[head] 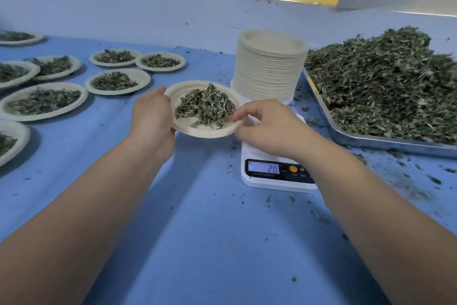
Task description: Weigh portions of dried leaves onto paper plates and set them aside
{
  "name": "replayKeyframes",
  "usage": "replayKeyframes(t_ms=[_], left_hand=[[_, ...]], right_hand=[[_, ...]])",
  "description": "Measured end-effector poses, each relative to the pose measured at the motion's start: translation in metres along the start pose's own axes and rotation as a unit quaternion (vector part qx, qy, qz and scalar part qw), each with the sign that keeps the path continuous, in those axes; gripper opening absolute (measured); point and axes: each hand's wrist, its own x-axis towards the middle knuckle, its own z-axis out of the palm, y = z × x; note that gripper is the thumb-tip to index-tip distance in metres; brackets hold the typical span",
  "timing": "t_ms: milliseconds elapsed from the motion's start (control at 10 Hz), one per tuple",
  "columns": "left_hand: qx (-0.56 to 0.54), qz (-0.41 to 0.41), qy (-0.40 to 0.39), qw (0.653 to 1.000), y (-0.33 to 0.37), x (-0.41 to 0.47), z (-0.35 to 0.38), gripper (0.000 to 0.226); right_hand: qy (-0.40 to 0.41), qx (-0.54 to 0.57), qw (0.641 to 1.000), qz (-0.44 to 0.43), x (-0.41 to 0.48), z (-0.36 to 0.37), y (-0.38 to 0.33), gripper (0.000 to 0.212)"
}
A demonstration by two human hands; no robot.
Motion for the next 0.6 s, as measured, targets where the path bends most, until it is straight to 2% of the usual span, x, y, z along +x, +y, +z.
replayKeyframes(t_ms=[100, 200, 300, 400, 500, 600], left_hand=[[0.034, 0.002, 0.040, 0.999, 0.004, 0.018, -0.030, 0.049], [0.129, 0.029, 0.095, 0.987, -0.001, 0.033, -0.057, 0.043], [0.181, 0.051, 0.151, 0.971, -0.002, 0.043, -0.075, 0.041], [0.233, 0.060, 0.174, 0.955, -0.001, 0.050, -0.087, 0.051], [0.325, 0.119, 0.165, 0.924, -0.003, 0.045, -0.092, 0.055], [0.352, 0.198, 0.145, 0.903, -0.008, 0.036, -0.082, 0.057]], right_hand=[[-0.039, -0.056, 0.997, -0.035, 0.018, 0.023, -0.021, 0.023], [-0.072, -0.095, 0.991, -0.058, 0.039, 0.051, -0.040, 0.026], [-0.095, -0.103, 0.987, -0.073, 0.059, 0.080, -0.053, 0.022], [-0.100, -0.114, 0.984, -0.092, 0.075, 0.103, -0.060, 0.023], [-0.083, -0.112, 0.986, -0.088, 0.079, 0.112, -0.065, 0.032], [-0.039, -0.091, 0.990, -0.104, 0.074, 0.106, -0.062, 0.039]])
